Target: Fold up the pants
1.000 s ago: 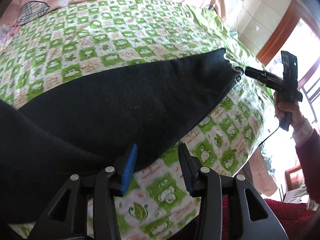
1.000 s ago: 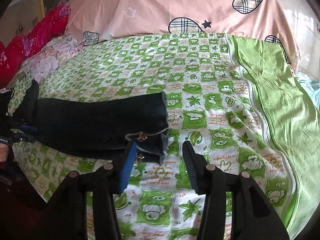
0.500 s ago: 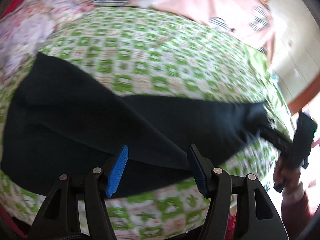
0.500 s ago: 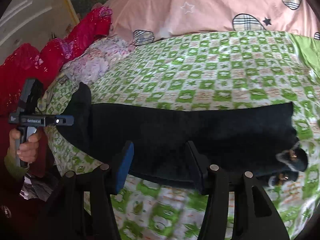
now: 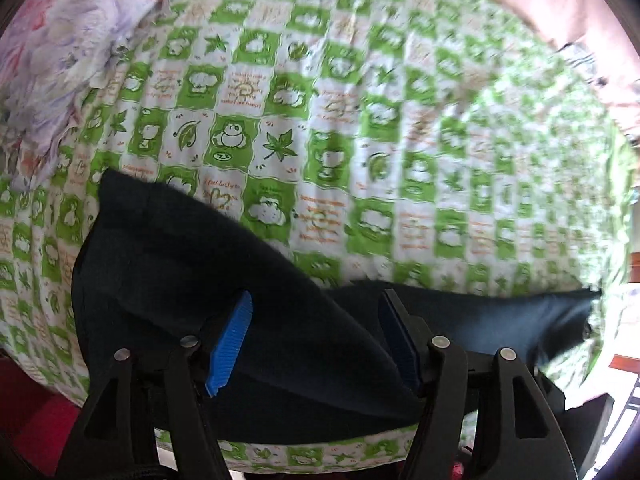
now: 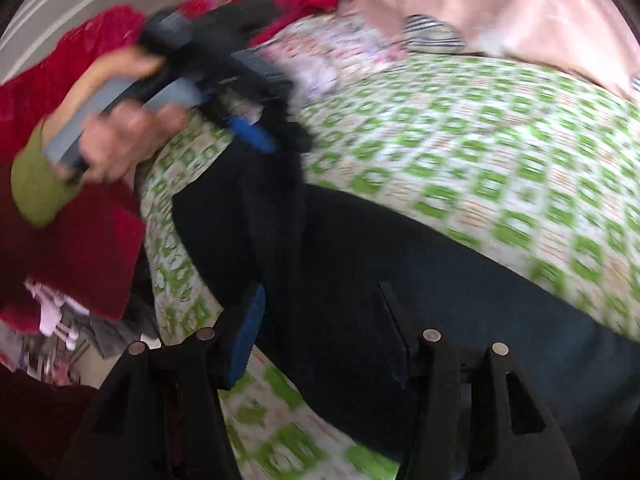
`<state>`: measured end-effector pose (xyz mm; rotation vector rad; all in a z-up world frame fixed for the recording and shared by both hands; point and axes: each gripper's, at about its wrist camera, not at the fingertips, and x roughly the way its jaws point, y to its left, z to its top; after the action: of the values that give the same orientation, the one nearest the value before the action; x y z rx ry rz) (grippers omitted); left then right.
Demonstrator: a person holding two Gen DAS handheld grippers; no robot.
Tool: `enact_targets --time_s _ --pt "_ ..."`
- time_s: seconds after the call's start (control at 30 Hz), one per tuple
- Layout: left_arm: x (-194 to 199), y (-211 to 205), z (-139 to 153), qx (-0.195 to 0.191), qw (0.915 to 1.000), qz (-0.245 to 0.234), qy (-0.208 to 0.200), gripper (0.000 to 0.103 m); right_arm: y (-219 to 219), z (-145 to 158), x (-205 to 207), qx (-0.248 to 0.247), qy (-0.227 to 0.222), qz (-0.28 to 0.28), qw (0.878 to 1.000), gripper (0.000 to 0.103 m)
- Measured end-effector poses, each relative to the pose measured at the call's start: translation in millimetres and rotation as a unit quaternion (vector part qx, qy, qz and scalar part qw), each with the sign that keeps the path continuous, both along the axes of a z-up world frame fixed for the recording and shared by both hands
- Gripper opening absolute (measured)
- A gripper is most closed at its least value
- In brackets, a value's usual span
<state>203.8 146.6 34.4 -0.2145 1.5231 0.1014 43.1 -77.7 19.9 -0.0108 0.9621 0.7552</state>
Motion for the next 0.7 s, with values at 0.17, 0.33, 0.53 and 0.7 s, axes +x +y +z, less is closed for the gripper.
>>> enact_targets --time_s 0.17,0.33,0.53,0.7 --pt "6.9 -4.0 -21.2 0.035 0.999 -0.018 0.02 0.016 28.4 -18.9 13.6 -0.026 0.013 0.025 0.999 0.057" --pt "-25.3 3.2 -5.0 0.025 0.9982 -0.014 -0.053 0.005 28.4 -25.7 19.4 -0.021 0.018 0.024 0.999 0.01" --pt "-104.1 32.7 37.0 -0.052 0.9803 0.041 -0.186 0.003 34.3 3.8 0.1 -0.01 -0.029 0.043 0.999 0.007" --pt "-166.7 54.2 44.6 -0.088 0.957 0.102 -0.257 0.003 54.4 16.8 -25.6 -0.07 -0.094 0.083 0.99 0.007"
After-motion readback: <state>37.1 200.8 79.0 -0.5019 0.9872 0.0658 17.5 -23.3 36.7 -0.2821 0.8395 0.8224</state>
